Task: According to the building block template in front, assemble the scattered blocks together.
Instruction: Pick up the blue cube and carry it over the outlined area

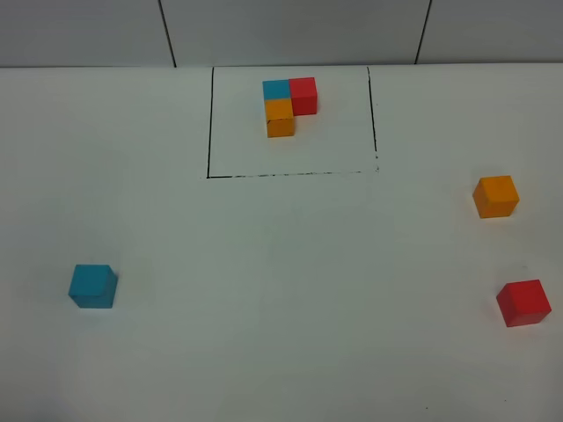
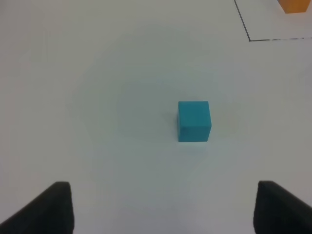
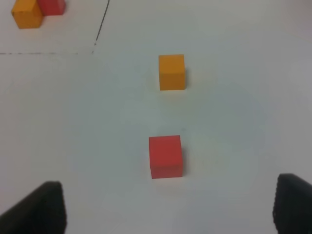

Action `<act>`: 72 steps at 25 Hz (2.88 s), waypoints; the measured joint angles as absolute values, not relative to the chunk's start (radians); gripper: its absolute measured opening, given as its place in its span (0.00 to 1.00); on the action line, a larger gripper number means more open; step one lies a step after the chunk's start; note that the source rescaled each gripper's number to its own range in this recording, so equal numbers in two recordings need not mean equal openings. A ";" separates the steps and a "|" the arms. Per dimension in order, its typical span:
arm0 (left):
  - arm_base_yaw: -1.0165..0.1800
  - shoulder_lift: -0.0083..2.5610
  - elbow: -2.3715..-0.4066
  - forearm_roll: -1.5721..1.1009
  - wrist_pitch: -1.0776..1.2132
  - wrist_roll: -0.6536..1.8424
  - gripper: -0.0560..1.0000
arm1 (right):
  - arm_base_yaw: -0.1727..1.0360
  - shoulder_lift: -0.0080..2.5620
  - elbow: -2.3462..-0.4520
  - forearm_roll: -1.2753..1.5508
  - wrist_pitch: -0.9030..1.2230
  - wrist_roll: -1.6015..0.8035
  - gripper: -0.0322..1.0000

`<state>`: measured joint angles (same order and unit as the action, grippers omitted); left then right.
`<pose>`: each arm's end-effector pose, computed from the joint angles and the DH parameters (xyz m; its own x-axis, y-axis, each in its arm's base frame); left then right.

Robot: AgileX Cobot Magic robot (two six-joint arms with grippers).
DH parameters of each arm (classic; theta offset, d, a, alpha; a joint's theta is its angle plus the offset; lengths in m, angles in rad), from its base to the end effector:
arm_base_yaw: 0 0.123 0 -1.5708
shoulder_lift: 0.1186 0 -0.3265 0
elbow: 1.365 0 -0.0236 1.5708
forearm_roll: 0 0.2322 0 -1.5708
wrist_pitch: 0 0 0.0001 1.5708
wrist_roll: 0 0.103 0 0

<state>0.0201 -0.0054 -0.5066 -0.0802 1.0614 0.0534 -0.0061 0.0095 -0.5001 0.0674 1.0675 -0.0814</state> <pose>-0.0538 -0.0083 0.2645 -0.4440 0.0053 -0.8960 0.0489 0.9986 -0.0184 -0.0514 0.0064 0.2629 -0.4667 -0.0459 -0.8832 -0.0689 0.9975 -0.0155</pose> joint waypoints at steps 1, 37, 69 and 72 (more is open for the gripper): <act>0.020 -0.005 -0.507 -0.080 1.061 0.053 0.77 | -0.006 0.009 -0.500 0.067 1.067 -0.081 0.74; 0.020 0.791 -0.807 -0.082 1.125 0.046 0.77 | -0.006 0.009 -0.500 0.067 1.067 -0.081 0.74; -0.164 1.573 -0.844 -0.058 0.698 -0.080 0.77 | -0.006 0.009 -0.500 0.067 1.067 -0.081 0.74; -0.164 1.573 -0.787 -0.054 0.607 -0.093 0.77 | -0.006 0.009 -0.500 0.067 1.067 -0.081 0.74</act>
<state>-0.1639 1.5731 -0.7871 -0.0542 0.6068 -0.0927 -0.0061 0.0095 -0.5001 0.0674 1.0675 -0.0814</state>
